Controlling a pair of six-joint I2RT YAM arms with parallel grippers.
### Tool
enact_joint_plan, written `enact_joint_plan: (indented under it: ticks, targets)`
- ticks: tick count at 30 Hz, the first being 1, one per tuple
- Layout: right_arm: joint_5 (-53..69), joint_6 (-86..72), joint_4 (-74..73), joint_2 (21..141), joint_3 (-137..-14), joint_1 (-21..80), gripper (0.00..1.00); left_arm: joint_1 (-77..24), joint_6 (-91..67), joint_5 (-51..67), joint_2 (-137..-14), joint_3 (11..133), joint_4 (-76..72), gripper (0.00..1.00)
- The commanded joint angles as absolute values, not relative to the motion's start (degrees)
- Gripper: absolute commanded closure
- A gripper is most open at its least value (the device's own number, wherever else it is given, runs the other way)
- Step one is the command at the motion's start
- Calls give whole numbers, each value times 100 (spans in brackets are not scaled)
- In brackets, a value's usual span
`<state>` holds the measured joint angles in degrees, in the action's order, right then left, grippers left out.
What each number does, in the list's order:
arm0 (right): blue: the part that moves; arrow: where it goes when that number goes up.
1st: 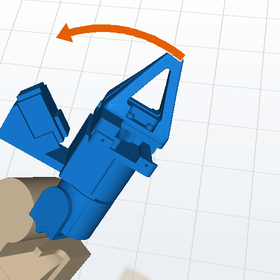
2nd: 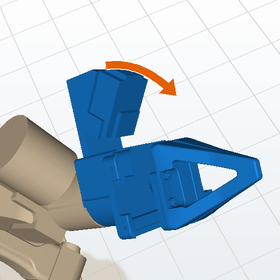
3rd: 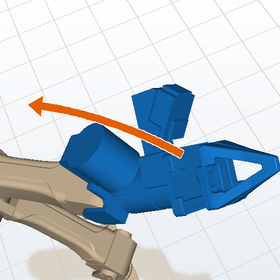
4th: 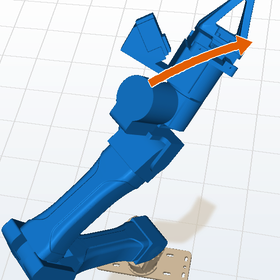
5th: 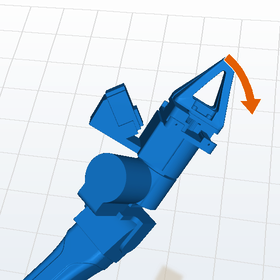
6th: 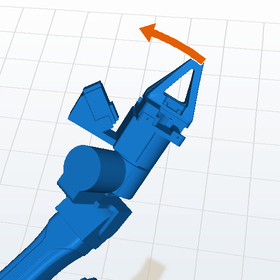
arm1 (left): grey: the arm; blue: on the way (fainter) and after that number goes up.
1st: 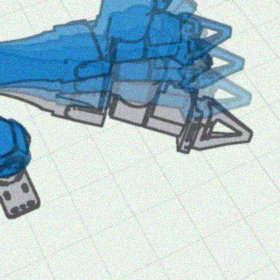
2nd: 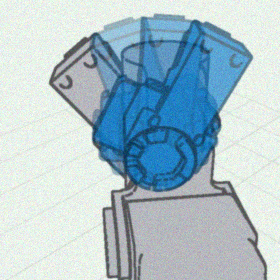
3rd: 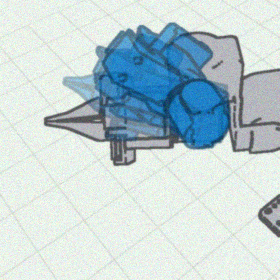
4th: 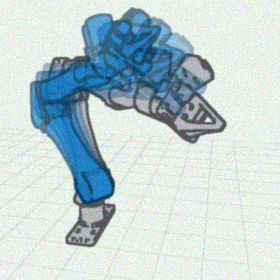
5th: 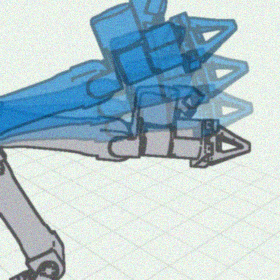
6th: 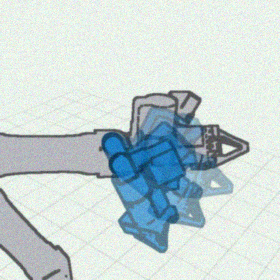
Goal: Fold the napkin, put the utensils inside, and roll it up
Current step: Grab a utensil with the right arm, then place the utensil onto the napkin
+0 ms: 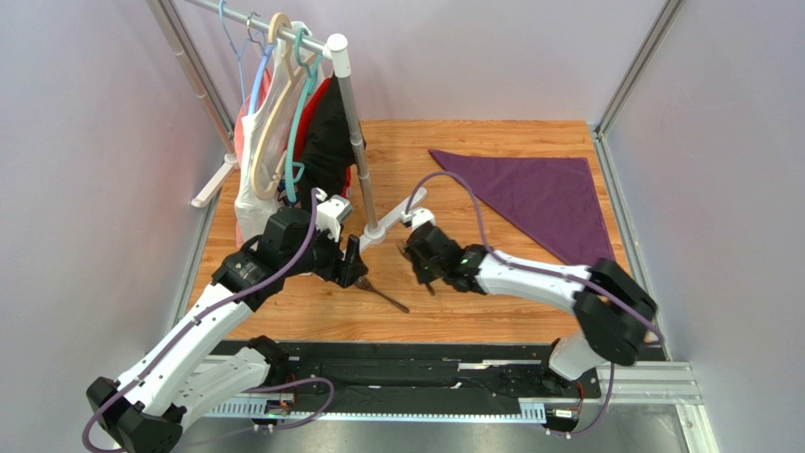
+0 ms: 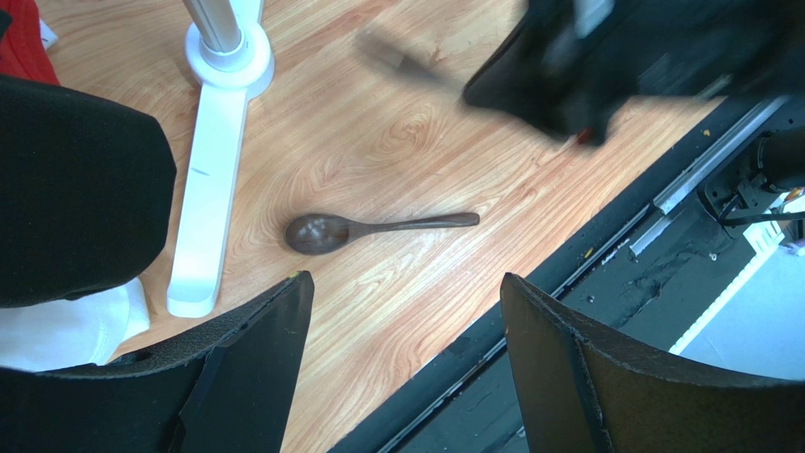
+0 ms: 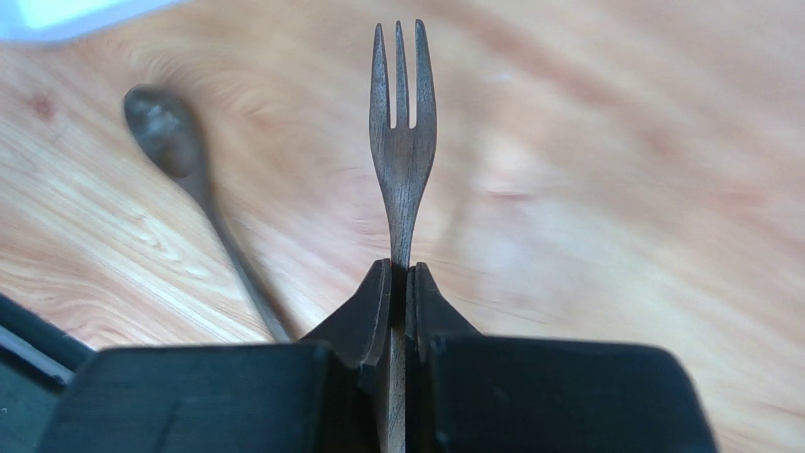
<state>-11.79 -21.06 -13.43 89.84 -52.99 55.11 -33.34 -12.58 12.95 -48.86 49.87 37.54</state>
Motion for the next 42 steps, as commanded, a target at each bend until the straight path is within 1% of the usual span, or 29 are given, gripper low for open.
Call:
enact_joint_plan:
  ticks: [1,4,5,6,10,11,14,15,18,23,26,28,30,32,42]
  targets:
    - [-1355,-830,-2082,7614,-5098,4494,100,-3313,-1310,1309,-4895,4975,3674,18]
    - [-890,-222,-2320,7331,-5255,3387,100,-3313,-1301,1310,-4930,4975,3674,18]
    - [-749,-220,-2294,7347,-5395,3097,100,-3313,-1301,1318,-4931,4975,3674,18]
    - [-643,-220,-2216,7374,-5449,2598,100,-3305,-1301,1318,-4939,4975,3674,18]
    - [-607,429,-1732,7935,-5782,1900,100,-3305,-1283,1327,-4983,4975,3665,18]
    - [-537,683,-1705,8337,-5949,1777,100,-3305,-1275,1336,-4992,4983,3665,18]
    - [-379,1088,-1652,8866,-6503,1328,100,-3305,-1266,1423,-5036,4975,3647,18]
    - [-152,1342,-1670,9086,-6721,1110,100,-3305,-1274,1450,-5045,4975,3630,18]
    - [446,1939,-1565,9307,-6864,714,100,-3296,-1266,1538,-5045,4975,3621,18]
    - [1027,2794,-1511,9474,-6917,291,100,-3270,-1257,1608,-5036,4975,3586,18]
    - [1441,3128,-2038,9746,-7171,53,100,-3261,-1257,1643,-5036,4966,3568,18]
    - [1389,3382,-2197,9852,-7129,53,100,-3261,-1257,1652,-5036,4966,3560,18]
    - [1353,3436,-2040,9861,-6953,53,100,-3261,-1257,1644,-5054,4966,3560,18]
    - [1449,3393,-1794,9931,-6795,-228,100,-3252,-1248,1635,-5062,4957,3568,18]
    - [1564,3542,-1661,10274,-6812,-325,100,-3243,-1239,1609,-5142,4966,3568,18]
